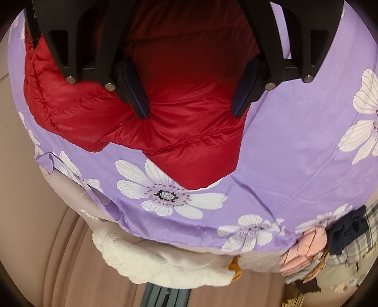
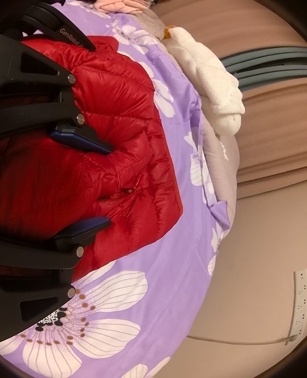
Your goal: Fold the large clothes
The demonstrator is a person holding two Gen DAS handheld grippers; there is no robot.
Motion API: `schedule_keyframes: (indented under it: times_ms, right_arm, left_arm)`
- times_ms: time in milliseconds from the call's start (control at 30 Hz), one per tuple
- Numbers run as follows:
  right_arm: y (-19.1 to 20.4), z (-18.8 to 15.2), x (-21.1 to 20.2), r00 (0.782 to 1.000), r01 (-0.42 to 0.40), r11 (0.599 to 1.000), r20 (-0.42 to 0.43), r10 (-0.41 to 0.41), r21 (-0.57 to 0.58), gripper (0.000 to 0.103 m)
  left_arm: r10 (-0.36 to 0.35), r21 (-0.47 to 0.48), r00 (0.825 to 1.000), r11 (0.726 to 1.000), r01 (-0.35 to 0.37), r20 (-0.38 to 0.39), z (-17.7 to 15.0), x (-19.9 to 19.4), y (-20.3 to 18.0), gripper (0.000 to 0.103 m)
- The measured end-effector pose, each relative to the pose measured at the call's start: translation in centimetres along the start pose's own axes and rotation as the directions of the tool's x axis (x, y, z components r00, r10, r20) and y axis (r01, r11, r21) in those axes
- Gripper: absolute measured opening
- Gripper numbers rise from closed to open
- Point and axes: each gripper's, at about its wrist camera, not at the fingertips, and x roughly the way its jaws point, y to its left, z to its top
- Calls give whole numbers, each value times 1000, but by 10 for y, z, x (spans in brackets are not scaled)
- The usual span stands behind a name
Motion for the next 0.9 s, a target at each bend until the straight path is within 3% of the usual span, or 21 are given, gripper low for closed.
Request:
schedule_keyframes:
  times_ms: [67,133,200,267,400,533,667,900]
  right_arm:
    - [1,6,-4,999,-9,1000,-51,8,-17,55]
    - [-2,12,-12,994,-38,999,-104,35,-34,55]
    - [-9,16,-28,989,-76,997,-128,75,-4,55]
    - [-15,16,-44,986,-100,994,-128,104,37,55]
    - [-8,4,-59,988,-72,997,-135,72,9,56]
    - [-11,-14,-55,981,-47,999,-186,50,20,56]
    - [-21,-22,-42,966,-90,992,-235,108,84,56]
    - [-9,-24,-39,977,-67,998,-200,69,19,56]
  left_arm:
    - [-49,-5,997,999,49,-66,6,-4,8,77]
    - [-139,0,982,990,141,-125,14,-15,21,77]
    - [-178,-23,977,984,177,-120,18,-33,34,66]
    - [-169,16,980,985,171,-107,15,-51,36,60]
    - [-158,186,983,967,173,-93,-8,-76,28,45]
    - [-129,237,985,959,154,-117,-31,-72,24,45]
    - [-125,211,983,966,152,-135,-42,-62,28,45]
    - [-85,248,990,962,112,-114,-44,-56,21,45]
